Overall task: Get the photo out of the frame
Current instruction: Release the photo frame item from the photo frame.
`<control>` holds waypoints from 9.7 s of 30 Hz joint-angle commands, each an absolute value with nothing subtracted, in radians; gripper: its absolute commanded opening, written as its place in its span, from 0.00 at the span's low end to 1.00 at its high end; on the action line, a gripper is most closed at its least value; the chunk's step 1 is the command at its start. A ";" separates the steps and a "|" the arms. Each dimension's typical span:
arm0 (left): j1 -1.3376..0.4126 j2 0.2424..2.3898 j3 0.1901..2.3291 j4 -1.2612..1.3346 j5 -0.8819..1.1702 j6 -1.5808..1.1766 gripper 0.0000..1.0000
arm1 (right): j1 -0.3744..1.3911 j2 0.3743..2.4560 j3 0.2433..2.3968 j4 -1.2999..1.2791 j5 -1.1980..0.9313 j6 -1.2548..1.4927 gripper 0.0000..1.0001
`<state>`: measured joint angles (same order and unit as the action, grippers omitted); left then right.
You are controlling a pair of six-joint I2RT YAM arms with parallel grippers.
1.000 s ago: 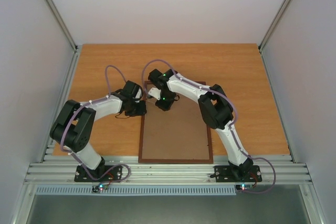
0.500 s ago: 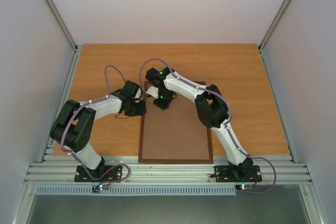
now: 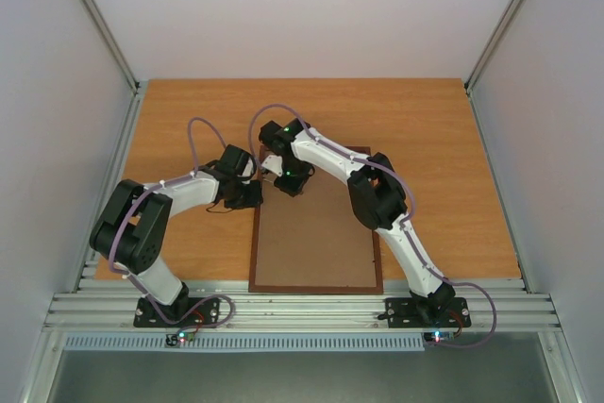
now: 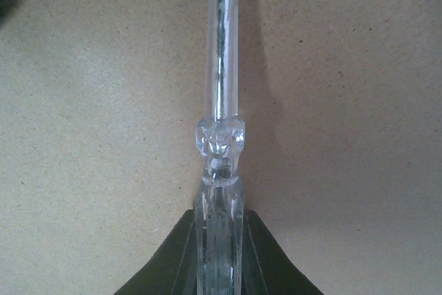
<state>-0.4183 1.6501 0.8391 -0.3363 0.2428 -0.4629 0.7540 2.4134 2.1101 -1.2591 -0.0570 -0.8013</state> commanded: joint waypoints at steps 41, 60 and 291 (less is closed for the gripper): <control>-0.430 1.643 0.814 -0.297 0.294 -0.449 0.15 | 0.772 2.417 2.104 -1.307 0.053 -0.765 0.01; -0.440 1.652 0.825 -0.290 0.304 -0.445 0.15 | 0.791 2.460 2.175 -1.328 0.026 -0.788 0.01; -0.408 1.700 0.829 -0.183 0.359 -0.503 0.10 | 0.862 2.180 1.835 -0.796 -0.605 -0.667 0.01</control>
<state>-0.3614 1.6619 0.8265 -0.2543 0.3241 -0.5316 0.7738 2.2597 1.8206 -0.9646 -0.2714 -0.5129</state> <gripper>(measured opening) 0.135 0.150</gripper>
